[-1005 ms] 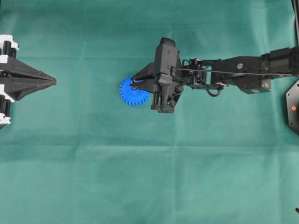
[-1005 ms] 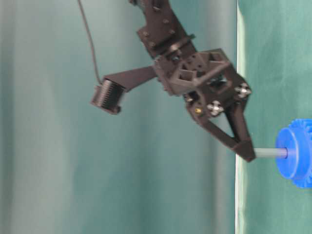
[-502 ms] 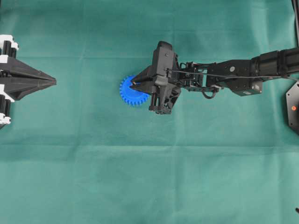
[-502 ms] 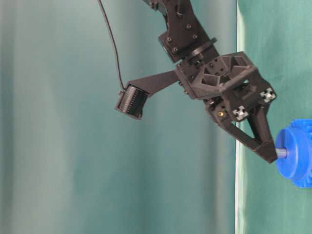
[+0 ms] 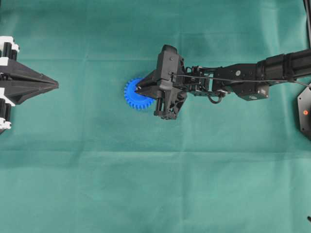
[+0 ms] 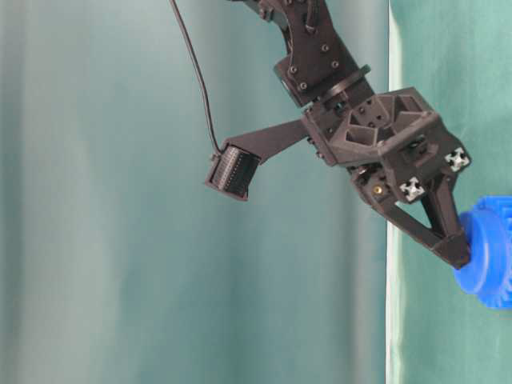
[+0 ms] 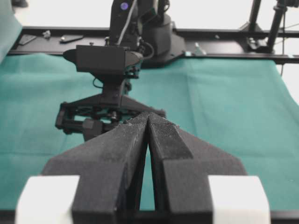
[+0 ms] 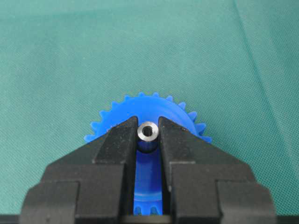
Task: Insert the shaft placed at a random location into the center hole of the medium gear at another random location.
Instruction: 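Lower the held shaft into the blue gear's center hole, then open the right gripper and withdraw it right away from the gear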
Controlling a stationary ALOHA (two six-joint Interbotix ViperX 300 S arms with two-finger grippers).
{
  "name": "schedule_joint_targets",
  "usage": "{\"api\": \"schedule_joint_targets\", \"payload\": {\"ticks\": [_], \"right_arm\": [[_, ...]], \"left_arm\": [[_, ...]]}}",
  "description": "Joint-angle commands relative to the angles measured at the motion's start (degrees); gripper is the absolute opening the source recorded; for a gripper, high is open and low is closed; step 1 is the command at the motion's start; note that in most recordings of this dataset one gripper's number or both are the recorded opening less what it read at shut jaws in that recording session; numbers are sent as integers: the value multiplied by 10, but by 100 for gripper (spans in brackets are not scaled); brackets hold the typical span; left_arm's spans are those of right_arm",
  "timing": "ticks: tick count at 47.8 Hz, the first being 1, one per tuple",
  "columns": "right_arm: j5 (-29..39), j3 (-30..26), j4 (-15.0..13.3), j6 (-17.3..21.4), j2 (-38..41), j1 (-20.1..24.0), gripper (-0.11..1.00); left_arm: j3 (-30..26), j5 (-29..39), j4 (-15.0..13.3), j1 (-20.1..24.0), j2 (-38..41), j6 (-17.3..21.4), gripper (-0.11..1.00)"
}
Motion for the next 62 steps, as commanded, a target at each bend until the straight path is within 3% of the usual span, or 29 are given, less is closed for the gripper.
{"api": "schedule_joint_targets", "payload": {"ticks": [1, 20, 22, 30, 34, 39, 62], "right_arm": [[1, -10, 1, -1, -6, -1, 14], [11, -11, 2, 0, -6, 0, 17], [11, -11, 2, 0, -7, 2, 25], [10, -14, 2, 0, -11, 4, 75], [10, -16, 2, 0, -14, 4, 89], [12, -15, 3, 0, -22, 4, 80], [59, -10, 1, -3, -140, 6, 84]], "left_arm": [[-12, -3, 2, 1, 4, -1, 0], [-13, -3, 2, 1, 4, 0, 0], [-13, -3, 2, 1, 4, 0, 0], [-13, -3, 2, 1, 4, 0, 0], [-12, -3, 2, 1, 4, 0, 0], [-12, -3, 2, 1, 4, 0, 0], [-12, -3, 2, 1, 4, 0, 0]]}}
